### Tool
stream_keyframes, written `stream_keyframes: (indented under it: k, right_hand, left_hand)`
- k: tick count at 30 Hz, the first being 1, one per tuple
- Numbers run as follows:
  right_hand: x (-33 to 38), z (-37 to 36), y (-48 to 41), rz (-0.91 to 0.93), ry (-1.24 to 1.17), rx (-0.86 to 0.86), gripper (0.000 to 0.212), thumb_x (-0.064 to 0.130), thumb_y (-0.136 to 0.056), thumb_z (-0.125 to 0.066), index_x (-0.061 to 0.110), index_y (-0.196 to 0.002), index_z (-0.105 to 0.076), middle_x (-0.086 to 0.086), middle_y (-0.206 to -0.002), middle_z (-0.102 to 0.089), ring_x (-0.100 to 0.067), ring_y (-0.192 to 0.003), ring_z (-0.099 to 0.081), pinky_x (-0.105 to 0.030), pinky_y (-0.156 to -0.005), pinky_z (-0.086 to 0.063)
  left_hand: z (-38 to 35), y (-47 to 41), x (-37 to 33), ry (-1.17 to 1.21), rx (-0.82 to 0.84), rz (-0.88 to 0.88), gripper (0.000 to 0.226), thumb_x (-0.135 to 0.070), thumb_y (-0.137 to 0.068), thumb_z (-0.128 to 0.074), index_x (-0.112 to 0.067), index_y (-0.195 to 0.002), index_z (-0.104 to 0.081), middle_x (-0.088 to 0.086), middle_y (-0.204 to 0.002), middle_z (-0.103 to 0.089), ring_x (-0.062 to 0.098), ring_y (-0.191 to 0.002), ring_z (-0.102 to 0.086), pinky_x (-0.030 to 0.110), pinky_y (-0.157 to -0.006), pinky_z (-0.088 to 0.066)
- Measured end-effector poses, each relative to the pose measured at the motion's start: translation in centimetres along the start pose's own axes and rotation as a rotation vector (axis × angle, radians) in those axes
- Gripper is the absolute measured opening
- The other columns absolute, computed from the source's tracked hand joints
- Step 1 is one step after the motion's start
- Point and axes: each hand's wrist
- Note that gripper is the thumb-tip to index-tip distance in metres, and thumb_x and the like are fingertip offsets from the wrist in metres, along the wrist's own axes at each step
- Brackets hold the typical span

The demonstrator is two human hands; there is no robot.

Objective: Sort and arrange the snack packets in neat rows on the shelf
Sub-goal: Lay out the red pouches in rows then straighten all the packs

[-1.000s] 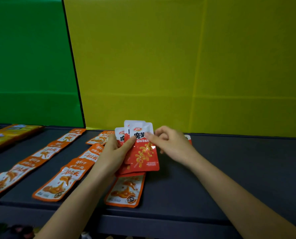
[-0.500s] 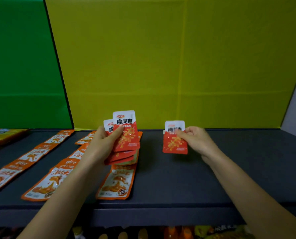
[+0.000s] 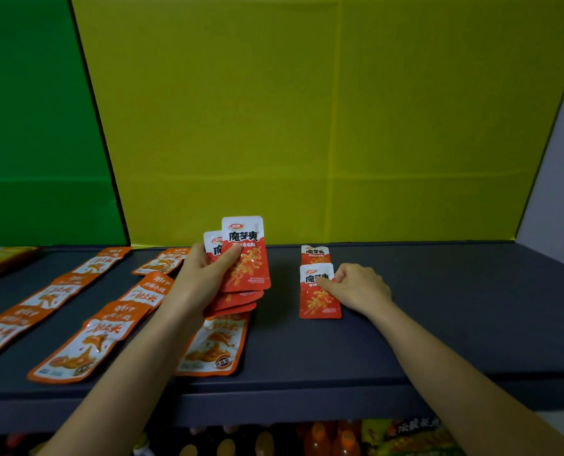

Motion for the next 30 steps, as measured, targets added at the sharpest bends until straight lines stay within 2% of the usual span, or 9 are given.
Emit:
stream_keyframes:
  k: [3, 9, 14, 17, 19, 22, 25, 28, 30]
  right_hand:
    - [0.1, 0.0, 0.0, 0.013, 0.040, -0.018, 0.044, 0.057, -0.083, -0.052, 0.018, -0.101, -0.060, -0.006, -0.114, -0.064, -0.028, -0.109, -0.057, -0.034, -0.083, -0.044]
    - [-0.1, -0.2, 0.0, 0.006, 0.053, -0.045, 0.048, 0.054, -0.082, -0.056, 0.012, -0.107, -0.059, -0.011, -0.116, -0.062, -0.031, -0.110, -0.056, -0.034, -0.081, -0.045]
    - [0.5, 0.9, 1.0, 0.101, -0.141, -0.160, 0.038, 0.058, -0.085, -0.047, 0.021, -0.086, -0.056, -0.005, -0.107, -0.066, -0.030, -0.107, -0.057, -0.037, -0.085, -0.044]
    - [2.7, 1.9, 2.7, 0.244, -0.360, -0.134, 0.039, 0.057, -0.090, -0.037, 0.029, -0.071, -0.056, 0.006, -0.080, -0.065, -0.022, -0.096, -0.061, -0.035, -0.084, -0.043]
    - [4.3, 1.8, 3.8, 0.309, -0.398, -0.068, 0.041, 0.057, -0.089, -0.039, 0.030, -0.063, -0.055, 0.009, -0.066, -0.060, -0.016, -0.083, -0.060, -0.035, -0.080, -0.045]
    - [5.2, 0.9, 4.4, 0.364, -0.370, -0.079, 0.042, 0.052, -0.086, -0.052, 0.024, -0.055, -0.045, 0.011, -0.051, -0.051, -0.008, -0.061, -0.050, -0.032, -0.065, -0.039]
    - [5.0, 0.9, 4.4, 0.388, -0.398, -0.124, 0.049, 0.045, -0.088, -0.055, 0.019, -0.051, -0.036, 0.012, -0.038, -0.046, -0.006, -0.048, -0.037, -0.032, -0.055, -0.028]
    - [3.6, 2.0, 4.8, 0.375, -0.461, -0.173, 0.045, 0.041, -0.089, -0.054, 0.018, -0.052, -0.042, 0.013, -0.044, -0.051, -0.008, -0.052, -0.044, -0.031, -0.055, -0.030]
    - [2.0, 2.4, 5.4, 0.358, -0.477, -0.141, 0.042, 0.039, -0.089, -0.055, 0.015, -0.056, -0.049, 0.000, -0.060, -0.063, -0.014, -0.063, -0.055, -0.030, -0.060, -0.035]
  left_hand:
    - [-0.2, 0.2, 0.0, -0.011, 0.011, 0.011, 0.032, -0.027, -0.086, -0.062, -0.014, -0.114, -0.051, 0.006, -0.089, -0.068, 0.013, -0.058, -0.067, 0.024, -0.044, -0.053]
    - [-0.4, 0.8, 0.1, -0.018, 0.017, 0.034, 0.034, -0.027, -0.087, -0.061, -0.011, -0.115, -0.050, 0.009, -0.093, -0.067, 0.013, -0.053, -0.068, 0.025, -0.042, -0.051]
    - [-0.8, 1.6, 0.0, -0.036, 0.029, 0.006, 0.033, -0.024, -0.087, -0.062, -0.009, -0.113, -0.050, 0.010, -0.095, -0.067, 0.013, -0.056, -0.068, 0.023, -0.040, -0.051]
    - [-1.4, 1.8, 0.3, -0.075, 0.044, -0.008, 0.035, -0.026, -0.085, -0.064, -0.010, -0.114, -0.050, 0.010, -0.098, -0.067, 0.020, -0.069, -0.068, 0.036, -0.052, -0.058]
    - [-1.9, 2.1, 0.3, -0.094, 0.055, -0.019, 0.038, -0.026, -0.085, -0.064, -0.009, -0.115, -0.049, 0.010, -0.097, -0.066, 0.022, -0.071, -0.067, 0.041, -0.059, -0.058]
    - [-2.4, 2.8, 0.1, -0.048, 0.111, 0.029, 0.033, -0.029, -0.087, -0.061, -0.011, -0.112, -0.049, 0.007, -0.085, -0.065, 0.015, -0.055, -0.068, 0.035, -0.043, -0.055]
    - [-2.4, 2.9, -0.2, 0.015, 0.127, 0.074, 0.020, -0.031, -0.092, -0.051, -0.015, -0.103, -0.050, 0.006, -0.080, -0.061, 0.012, -0.044, -0.064, 0.030, -0.037, -0.051]
    - [-1.7, 2.1, -0.3, -0.015, 0.061, 0.033, 0.010, -0.024, -0.095, -0.046, -0.016, -0.099, -0.051, 0.006, -0.081, -0.060, 0.012, -0.051, -0.060, 0.021, -0.038, -0.049]
    - [-0.9, 1.3, -0.2, -0.040, 0.012, 0.011, 0.014, -0.023, -0.095, -0.047, -0.015, -0.105, -0.050, 0.003, -0.078, -0.058, 0.013, -0.057, -0.057, 0.020, -0.041, -0.047]
Point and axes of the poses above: each hand's wrist, its own y-axis away from the middle knuckle, its own z-axis out of the back of the hand, x = y × z
